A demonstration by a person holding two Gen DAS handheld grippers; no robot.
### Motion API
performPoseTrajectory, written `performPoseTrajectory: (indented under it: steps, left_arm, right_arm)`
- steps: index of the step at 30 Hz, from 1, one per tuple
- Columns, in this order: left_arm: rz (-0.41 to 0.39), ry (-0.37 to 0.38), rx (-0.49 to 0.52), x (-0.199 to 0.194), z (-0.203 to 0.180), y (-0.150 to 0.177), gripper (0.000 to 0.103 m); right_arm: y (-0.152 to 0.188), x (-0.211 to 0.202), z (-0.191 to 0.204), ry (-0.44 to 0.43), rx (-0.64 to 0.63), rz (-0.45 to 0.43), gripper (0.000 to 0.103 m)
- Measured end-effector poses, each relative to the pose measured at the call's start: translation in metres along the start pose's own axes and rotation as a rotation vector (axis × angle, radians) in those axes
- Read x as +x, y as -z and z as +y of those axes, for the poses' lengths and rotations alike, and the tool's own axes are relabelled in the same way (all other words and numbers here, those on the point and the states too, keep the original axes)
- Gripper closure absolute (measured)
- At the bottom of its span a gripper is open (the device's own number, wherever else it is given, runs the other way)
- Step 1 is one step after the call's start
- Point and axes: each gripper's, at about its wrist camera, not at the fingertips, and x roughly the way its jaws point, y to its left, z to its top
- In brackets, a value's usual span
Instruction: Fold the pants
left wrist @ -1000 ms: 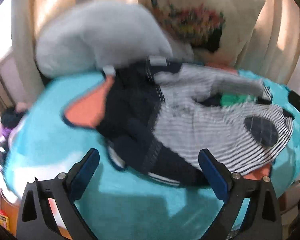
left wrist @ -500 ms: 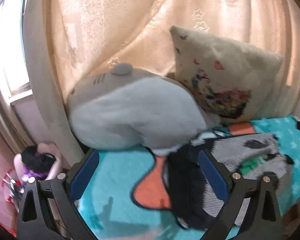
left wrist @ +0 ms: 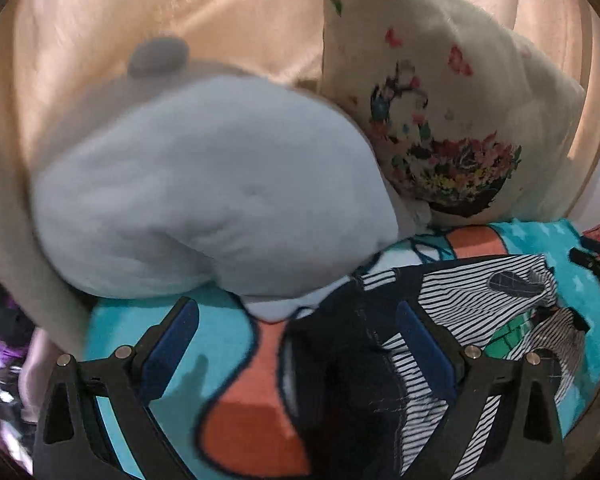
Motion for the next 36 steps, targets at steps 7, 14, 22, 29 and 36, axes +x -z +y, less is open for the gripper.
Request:
performPoseTrajectory:
  steps: [7,14,22,29,36]
  left_arm:
    - [0.075,0.067,0.012,0.051,-0.011,0.008,0.005]
    - [0.163,0.134,0.042,0.09,-0.027,0.0,0.007]
    - [0.266,0.224,-0.044,0.126,-0.016,-0.009,0.013]
    - [0.28,0.113,0.044,0.132,-0.032,-0.008,0.047]
    - [0.256,0.111,0.058,0.115,-0.036,-0.006,0.094]
  right_arm:
    - [0.0,0.042,0.003,-0.054,-0.066,0.094,0.003]
    - [-0.003,0.086,-0.014,-0.059,-0.066,0.176,0.004]
    - [-0.011,0.135,-0.02,-0.065,-0.07,0.286,0.017]
    - [-0.008,0.149,-0.006,-0.126,-0.127,0.316,0.018]
    - [-0.003,0.132,0.014,-0.154,-0.208,0.298,0.095]
